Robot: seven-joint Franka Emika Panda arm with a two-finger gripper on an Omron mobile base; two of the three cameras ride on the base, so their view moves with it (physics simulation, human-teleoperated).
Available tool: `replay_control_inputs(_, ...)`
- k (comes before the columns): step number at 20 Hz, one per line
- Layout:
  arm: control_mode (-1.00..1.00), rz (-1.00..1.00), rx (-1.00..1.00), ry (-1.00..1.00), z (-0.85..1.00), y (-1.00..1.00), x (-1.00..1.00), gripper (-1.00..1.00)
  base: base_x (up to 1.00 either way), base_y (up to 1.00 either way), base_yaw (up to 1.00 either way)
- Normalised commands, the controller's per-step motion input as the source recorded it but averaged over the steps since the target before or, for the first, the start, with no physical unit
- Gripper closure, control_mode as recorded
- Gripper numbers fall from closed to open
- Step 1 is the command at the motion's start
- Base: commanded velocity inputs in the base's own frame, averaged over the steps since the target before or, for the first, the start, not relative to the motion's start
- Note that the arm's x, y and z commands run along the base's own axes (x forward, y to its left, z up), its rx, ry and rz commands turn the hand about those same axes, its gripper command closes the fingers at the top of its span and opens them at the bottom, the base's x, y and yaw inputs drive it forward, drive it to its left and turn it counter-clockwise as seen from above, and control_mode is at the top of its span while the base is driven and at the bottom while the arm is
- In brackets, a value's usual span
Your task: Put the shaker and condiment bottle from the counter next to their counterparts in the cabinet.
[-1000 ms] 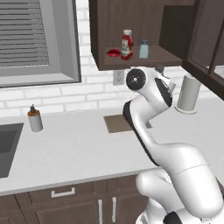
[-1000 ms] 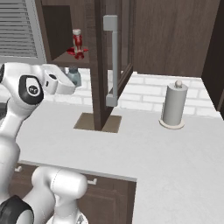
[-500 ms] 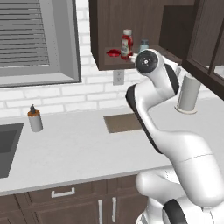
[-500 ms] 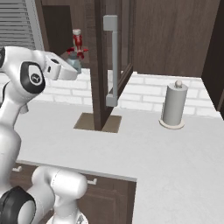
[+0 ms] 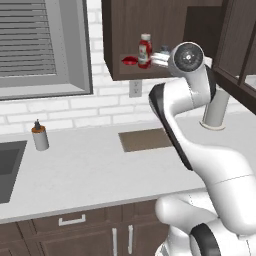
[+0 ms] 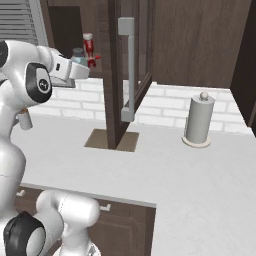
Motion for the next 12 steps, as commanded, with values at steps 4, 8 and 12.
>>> replay_control_inputs(4, -1.0, 0.17, -0.11, 0.0, -0.09, 0.09, 0.0, 1.0, 0.0, 0.0, 0.0)
replay_control_inputs(8, -1.0, 0.0, -0.02, 0.0, -0.03, 0.0, 0.32, 1.0, 0.0, 0.0, 0.0)
replay_control_inputs(12, -1.0, 0.0, 0.0, 0.08, 0.0, 0.0, 0.47, 1.0, 0.0, 0.0, 0.0)
